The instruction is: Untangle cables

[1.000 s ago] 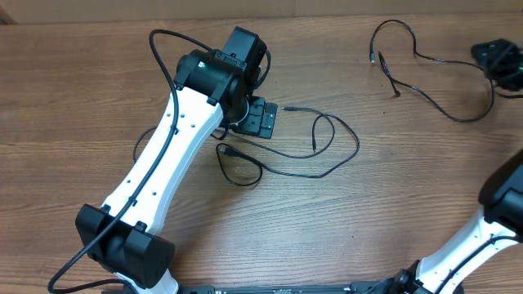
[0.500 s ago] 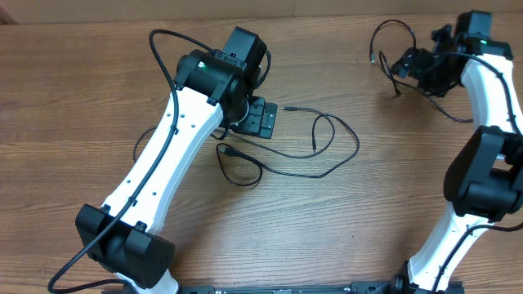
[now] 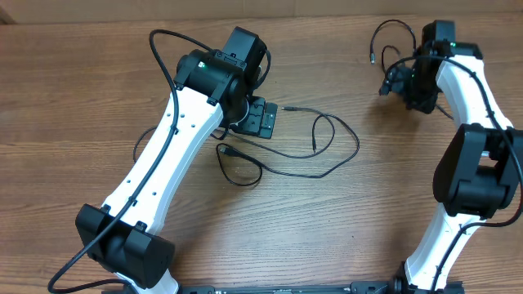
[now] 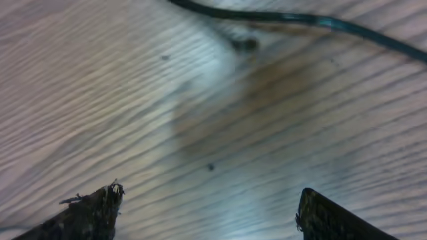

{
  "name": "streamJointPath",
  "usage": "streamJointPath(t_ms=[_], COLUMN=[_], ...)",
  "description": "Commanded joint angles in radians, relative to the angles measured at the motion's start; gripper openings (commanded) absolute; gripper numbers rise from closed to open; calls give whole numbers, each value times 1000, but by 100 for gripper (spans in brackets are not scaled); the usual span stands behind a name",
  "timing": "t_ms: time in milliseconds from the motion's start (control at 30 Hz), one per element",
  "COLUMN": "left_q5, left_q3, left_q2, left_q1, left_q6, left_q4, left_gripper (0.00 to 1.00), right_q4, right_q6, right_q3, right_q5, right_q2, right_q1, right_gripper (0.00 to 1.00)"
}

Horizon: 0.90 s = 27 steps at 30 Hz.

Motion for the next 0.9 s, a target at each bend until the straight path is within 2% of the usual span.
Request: streamJointPath(t_ms=[0,433,867], left_q5=[6,6,6], left_q3=[-2,-2,-2], left_q2=[-6,-6,-6], left_q1=[-2,-2,-2], left_q6=[9,9,9], left_q4=[3,3,3], left_gripper=[100,100,100], right_q4=[45,173,232], right_q6=[60,73,70], right_q3=[-68,-169,-194], right_q5=[56,229,228], right_q2=[9,10,35], right_q1=[-2,-7,-62], right_gripper=[84,84,84])
